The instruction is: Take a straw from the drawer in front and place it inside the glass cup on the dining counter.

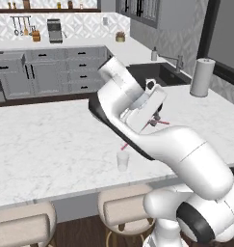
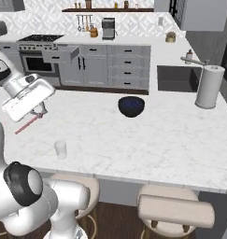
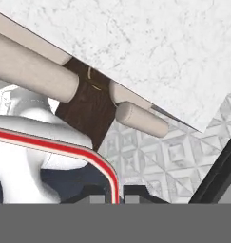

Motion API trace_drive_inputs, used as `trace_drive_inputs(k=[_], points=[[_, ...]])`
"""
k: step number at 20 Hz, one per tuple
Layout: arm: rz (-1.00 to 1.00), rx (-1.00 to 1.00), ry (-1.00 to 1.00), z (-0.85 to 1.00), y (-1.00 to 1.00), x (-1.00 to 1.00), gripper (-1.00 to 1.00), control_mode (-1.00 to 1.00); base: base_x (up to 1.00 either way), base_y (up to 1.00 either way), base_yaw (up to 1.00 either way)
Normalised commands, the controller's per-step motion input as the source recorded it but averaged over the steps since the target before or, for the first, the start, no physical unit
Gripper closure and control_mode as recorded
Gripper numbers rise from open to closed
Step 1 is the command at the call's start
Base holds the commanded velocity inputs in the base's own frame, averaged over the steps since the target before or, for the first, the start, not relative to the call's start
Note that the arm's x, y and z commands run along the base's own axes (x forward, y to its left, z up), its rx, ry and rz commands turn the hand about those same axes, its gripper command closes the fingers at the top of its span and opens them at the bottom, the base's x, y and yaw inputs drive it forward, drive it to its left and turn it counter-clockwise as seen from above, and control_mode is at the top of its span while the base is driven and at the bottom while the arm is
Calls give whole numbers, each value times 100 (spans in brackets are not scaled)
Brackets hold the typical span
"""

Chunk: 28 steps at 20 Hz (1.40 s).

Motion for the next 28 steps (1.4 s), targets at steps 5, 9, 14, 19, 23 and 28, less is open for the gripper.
trace_drive_inputs(k=[5,9,14,19,23,28], points=[[0,-56,-13,-2,0,0,100,-100,0,0,0],[0,-48,-7,-8,6,17,100,-100,0,0,0],[0,-26,-1,0,24,51,100,-100,0,0,0],[0,-19,0,-8,42,55,100,-100,0,0,0],[0,-17,0,-34,39,44,100,-100,0,0,0],[0,-9,0,-35,15,21,100,-100,0,0,0]])
